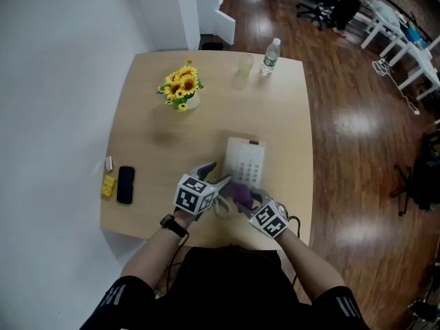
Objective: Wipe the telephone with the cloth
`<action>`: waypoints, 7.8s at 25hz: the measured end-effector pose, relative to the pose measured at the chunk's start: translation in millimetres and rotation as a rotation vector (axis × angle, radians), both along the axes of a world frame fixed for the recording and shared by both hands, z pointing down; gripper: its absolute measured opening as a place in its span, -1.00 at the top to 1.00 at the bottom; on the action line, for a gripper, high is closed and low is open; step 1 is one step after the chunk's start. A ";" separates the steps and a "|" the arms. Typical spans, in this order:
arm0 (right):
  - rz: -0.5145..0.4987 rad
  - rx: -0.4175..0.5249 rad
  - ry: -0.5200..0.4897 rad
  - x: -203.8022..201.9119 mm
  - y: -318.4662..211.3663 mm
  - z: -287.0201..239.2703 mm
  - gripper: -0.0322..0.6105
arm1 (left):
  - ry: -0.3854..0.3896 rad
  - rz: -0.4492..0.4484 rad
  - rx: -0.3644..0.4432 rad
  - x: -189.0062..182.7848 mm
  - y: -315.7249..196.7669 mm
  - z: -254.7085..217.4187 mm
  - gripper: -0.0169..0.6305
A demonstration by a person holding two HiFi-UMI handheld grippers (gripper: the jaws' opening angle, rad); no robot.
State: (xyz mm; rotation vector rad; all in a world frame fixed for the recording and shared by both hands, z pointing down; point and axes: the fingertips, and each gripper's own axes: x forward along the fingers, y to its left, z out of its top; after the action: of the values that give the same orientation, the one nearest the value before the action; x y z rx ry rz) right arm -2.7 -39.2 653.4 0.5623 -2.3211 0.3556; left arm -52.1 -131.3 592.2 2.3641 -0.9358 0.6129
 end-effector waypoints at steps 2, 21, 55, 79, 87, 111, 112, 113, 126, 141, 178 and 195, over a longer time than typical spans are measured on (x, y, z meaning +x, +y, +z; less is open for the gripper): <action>0.079 0.001 -0.041 19.1 -2.2 -12.9 0.45 | -0.052 -0.009 -0.016 10.5 -12.6 13.6 0.15; 0.281 0.077 -0.115 106.9 -5.9 -56.4 0.45 | -0.387 -0.265 -0.087 29.4 -64.7 114.8 0.15; 0.248 0.216 -0.218 100.0 -51.7 -132.4 0.44 | 0.826 0.064 -0.035 32.8 -4.5 -119.3 0.30; -0.374 0.735 0.030 -21.1 -30.4 -293.3 0.46 | 1.091 0.296 0.084 10.3 56.9 -226.2 0.30; -0.291 0.730 -0.021 -20.3 -40.8 -312.2 0.46 | 1.108 0.329 0.097 19.4 62.6 -237.3 0.30; -0.499 0.523 0.070 -34.1 56.2 -217.0 0.46 | 1.271 0.151 0.170 -15.0 40.6 -259.8 0.30; -0.484 0.516 0.064 -32.5 53.8 -217.2 0.46 | 1.271 0.151 0.165 -14.8 40.4 -258.7 0.31; -0.459 0.516 0.054 -30.6 48.7 -220.5 0.46 | 1.274 0.150 0.162 -14.4 40.4 -258.2 0.31; -0.472 0.462 0.059 -37.5 56.2 -208.9 0.46 | 1.274 0.127 0.165 -16.4 39.7 -255.8 0.30; -0.096 0.226 -0.117 9.1 -29.7 -129.8 0.46 | 0.931 -0.027 0.120 -36.6 33.2 -189.2 0.30; -0.511 0.157 0.417 -51.1 -26.4 98.9 0.46 | 0.726 -0.197 0.012 -80.9 42.2 -114.7 0.30; -0.049 0.096 0.077 49.7 4.1 -13.6 0.45 | 0.435 -0.286 -0.046 -43.3 -9.1 -20.4 0.30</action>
State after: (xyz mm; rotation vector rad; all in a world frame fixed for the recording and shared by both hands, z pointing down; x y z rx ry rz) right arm 47.0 -35.1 639.8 0.5542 -2.2825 0.1972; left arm -95.4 -140.4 571.8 2.1403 -1.0129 0.0044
